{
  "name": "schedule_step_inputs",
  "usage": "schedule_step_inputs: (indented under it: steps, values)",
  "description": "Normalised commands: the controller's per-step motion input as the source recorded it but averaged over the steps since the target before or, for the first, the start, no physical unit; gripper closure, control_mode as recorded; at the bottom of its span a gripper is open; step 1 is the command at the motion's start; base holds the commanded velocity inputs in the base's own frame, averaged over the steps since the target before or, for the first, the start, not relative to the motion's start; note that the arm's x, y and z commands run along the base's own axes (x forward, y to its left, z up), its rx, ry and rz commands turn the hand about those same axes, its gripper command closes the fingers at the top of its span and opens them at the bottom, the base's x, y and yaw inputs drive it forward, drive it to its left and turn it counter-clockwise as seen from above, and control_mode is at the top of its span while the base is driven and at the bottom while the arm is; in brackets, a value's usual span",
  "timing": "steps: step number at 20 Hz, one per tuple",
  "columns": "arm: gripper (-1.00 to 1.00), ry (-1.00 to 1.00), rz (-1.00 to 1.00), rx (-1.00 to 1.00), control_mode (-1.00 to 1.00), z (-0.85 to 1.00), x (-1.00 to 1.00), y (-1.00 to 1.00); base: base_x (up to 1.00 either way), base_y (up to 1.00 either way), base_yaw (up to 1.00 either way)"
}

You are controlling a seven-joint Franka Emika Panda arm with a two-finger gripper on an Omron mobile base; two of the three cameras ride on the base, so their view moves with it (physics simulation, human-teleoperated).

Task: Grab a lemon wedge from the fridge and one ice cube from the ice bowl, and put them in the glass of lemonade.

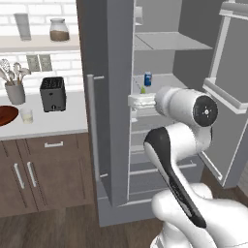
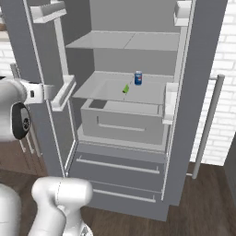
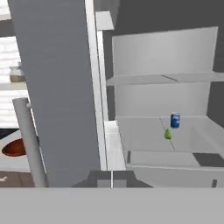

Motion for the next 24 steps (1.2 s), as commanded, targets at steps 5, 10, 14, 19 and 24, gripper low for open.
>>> schedule_step_inputs:
  steps: [5,10,14,19,24]
  values:
    - [1.00,0.37,0.00,0.06,-1.00,0.76,0.47,-0.75,0.00,0.00,0.00]
    - [1.00,0.69,0.19,0.04,-1.00,0.11,0.79,-0.21,0.00,0.00,0.00]
    - [1.00,0.02,0.12,0.27,-1.00,-0.70,0.25,0.08,0.00,0.00,0.00]
    - [-1.00,0.00,0.11,0.33,-1.00,-0.82,0.49,0.48,0.00,0.00,0.00]
    - [-1.00,0.00,0.16,0.28,-1.00,-0.26,0.78,0.61,0.00,0.00,0.00]
